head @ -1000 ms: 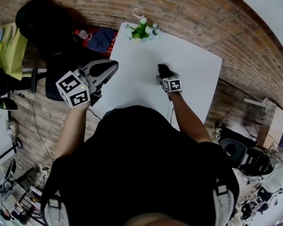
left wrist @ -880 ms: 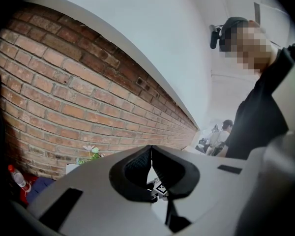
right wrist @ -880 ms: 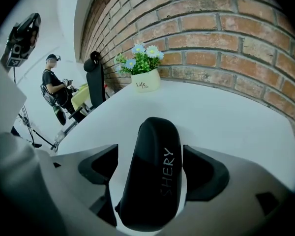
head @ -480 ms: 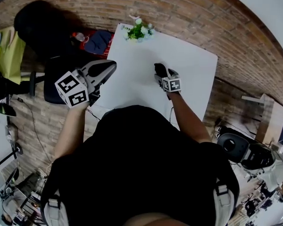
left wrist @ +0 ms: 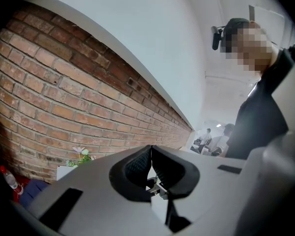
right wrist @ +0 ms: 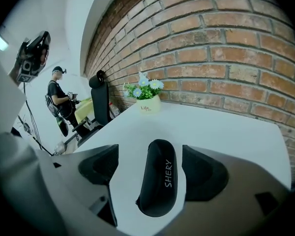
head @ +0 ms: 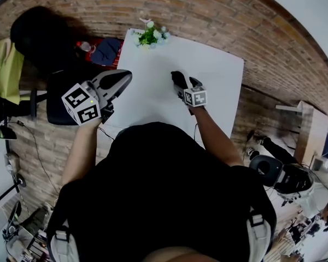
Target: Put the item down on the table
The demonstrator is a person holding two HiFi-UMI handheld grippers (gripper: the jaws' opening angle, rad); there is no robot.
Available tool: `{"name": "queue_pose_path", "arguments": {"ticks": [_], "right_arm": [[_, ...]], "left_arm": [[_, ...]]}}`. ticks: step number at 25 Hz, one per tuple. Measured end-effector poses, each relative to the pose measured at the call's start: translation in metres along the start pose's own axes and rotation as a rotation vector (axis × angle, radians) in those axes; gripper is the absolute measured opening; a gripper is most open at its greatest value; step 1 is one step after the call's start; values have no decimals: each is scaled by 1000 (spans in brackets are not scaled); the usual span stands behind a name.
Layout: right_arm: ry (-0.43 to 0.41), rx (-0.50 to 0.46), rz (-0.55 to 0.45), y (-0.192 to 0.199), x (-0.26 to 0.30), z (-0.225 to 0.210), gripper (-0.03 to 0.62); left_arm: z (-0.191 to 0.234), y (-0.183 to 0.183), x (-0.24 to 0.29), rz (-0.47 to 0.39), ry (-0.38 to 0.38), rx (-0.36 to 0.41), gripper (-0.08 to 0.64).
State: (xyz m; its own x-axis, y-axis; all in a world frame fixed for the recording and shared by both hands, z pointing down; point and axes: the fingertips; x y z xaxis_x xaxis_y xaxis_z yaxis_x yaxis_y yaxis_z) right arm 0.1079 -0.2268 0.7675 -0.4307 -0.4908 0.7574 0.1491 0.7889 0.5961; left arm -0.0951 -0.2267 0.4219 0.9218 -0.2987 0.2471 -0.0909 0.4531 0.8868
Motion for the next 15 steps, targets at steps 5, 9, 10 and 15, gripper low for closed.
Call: {"name": "queue_pose_path", "arguments": {"ticks": [5,9,10,15], "right_arm": [[-3,-32,-55,-9,-16,6,379],[-19,-53,-90,-16,-29,16,377],[-23,-58,-98,-18,-32,19,376],[-34,-81,-140,-23,-52,33,338]], "left_arm": [[-10,4,6,1,12,-1,12],[-18,7,8,1,20,-1,13],[-20,7,8,0,22,0,12],[-30,12,10,1,29,1,12]]}}
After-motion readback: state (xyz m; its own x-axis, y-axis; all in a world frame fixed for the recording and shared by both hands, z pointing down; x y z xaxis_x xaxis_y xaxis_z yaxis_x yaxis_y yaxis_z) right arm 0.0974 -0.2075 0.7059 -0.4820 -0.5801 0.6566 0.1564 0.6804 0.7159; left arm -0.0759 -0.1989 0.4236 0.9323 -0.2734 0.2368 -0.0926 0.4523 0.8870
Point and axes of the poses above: the fingertips, and each gripper's own axes: x forward along the fingers, z to its left, y out of its underside, and after that the axes turned 5 degrees about z, right-handed
